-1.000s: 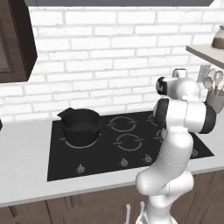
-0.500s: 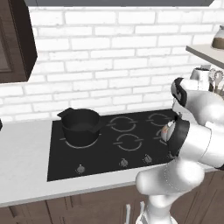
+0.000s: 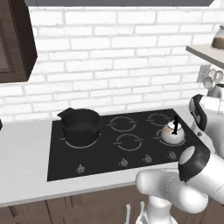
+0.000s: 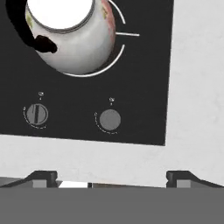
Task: Pick the kettle from the counter and place it on a stove burner. Then turn the burner on.
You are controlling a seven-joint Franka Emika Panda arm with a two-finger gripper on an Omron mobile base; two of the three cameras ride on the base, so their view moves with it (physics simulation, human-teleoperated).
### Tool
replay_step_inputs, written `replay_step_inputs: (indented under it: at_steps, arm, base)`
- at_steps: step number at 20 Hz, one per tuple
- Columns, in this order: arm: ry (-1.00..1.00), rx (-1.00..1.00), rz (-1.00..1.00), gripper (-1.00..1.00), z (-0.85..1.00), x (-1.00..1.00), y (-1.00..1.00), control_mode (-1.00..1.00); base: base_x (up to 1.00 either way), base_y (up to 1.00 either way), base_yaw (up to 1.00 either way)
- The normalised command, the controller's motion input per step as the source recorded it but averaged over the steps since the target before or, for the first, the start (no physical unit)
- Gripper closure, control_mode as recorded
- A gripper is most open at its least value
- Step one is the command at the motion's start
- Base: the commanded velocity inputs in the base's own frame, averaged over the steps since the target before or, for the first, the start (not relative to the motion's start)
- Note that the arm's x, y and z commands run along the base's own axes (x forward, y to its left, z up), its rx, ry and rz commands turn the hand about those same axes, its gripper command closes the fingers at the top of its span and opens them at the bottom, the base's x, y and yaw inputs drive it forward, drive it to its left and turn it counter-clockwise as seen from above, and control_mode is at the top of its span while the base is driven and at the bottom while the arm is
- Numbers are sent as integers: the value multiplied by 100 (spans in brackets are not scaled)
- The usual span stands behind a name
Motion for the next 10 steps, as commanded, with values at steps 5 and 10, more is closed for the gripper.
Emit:
replay_step_inputs:
  at_steps: [5, 10]
  arm:
    - [12, 1, 37, -100, -64, 0, -3, -100]
    - [9, 9, 20, -100, -62, 7, 0, -100]
  base:
    - [0, 0, 0]
    - [0, 0, 0]
